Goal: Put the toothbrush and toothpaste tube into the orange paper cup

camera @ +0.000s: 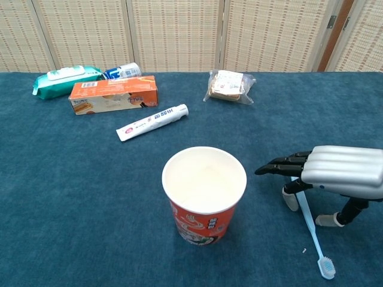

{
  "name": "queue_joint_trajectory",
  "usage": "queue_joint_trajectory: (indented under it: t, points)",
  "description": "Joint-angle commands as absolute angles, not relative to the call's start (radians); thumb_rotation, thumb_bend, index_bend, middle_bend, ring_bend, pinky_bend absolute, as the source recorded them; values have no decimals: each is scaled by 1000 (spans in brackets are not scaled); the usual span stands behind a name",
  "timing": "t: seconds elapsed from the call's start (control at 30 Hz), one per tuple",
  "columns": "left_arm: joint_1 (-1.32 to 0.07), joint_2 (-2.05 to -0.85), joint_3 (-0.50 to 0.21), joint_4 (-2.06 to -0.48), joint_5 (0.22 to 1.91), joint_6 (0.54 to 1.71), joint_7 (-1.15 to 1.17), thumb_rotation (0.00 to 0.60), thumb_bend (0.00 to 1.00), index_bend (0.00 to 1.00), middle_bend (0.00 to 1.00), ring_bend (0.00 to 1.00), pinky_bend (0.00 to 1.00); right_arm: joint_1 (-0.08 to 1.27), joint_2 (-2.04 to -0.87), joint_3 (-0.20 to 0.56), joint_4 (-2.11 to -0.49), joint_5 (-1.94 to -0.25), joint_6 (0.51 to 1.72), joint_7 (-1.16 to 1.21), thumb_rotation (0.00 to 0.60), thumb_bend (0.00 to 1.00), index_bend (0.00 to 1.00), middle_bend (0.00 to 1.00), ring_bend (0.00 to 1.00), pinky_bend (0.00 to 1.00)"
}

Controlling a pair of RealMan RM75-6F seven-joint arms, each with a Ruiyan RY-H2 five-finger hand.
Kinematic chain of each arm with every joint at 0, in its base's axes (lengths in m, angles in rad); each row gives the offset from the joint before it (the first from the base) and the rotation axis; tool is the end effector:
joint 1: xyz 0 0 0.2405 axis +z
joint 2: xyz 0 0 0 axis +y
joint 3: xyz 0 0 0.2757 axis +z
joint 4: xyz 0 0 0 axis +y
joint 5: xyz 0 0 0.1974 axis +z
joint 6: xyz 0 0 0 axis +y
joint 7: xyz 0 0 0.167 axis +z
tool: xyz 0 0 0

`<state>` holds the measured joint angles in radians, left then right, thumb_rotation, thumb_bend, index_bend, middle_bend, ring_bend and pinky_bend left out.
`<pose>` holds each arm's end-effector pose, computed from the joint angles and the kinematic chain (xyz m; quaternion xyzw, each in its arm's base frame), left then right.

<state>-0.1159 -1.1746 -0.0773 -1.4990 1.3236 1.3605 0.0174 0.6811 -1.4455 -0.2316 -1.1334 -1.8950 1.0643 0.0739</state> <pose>-0.3669 0.2195 0.1695 -0.5685 -0.4265 -0.3227 0.6251 -0.2542 -0.2991 -0.0097 0.9158 -0.1666 0.2608 0.2560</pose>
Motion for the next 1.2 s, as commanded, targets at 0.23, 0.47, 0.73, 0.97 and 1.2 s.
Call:
queue_joint_trajectory:
  t: [0.23, 0.47, 0.73, 0.97, 1.2]
  points:
    - [-115, -1175, -77, -1499, 1323, 1360, 18, 600, 270, 50, 6, 0, 0, 682, -1452, -235, -1124, -1895, 1069, 75, 600, 208, 495, 0, 0, 196]
    - [-113, -1177, -77, -1497, 1322, 1361, 16, 600, 270, 50, 6, 0, 0, 684, -1455, -236, -1124, -1893, 1067, 72, 600, 208, 520, 0, 0, 196]
    - [-110, -1177, -77, -1495, 1322, 1363, 12, 600, 270, 50, 6, 0, 0, 687, -1458, -237, -1123, -1891, 1063, 68, 600, 208, 543, 0, 0, 196]
    - [-109, -1178, -77, -1493, 1322, 1362, 10, 600, 270, 50, 6, 0, 0, 688, -1458, -238, -1126, -1887, 1059, 64, 600, 212, 561, 0, 0, 196]
    - [-109, -1178, -77, -1492, 1323, 1363, 9, 600, 270, 50, 6, 0, 0, 689, -1459, -237, -1128, -1885, 1060, 62, 600, 216, 588, 0, 0, 196]
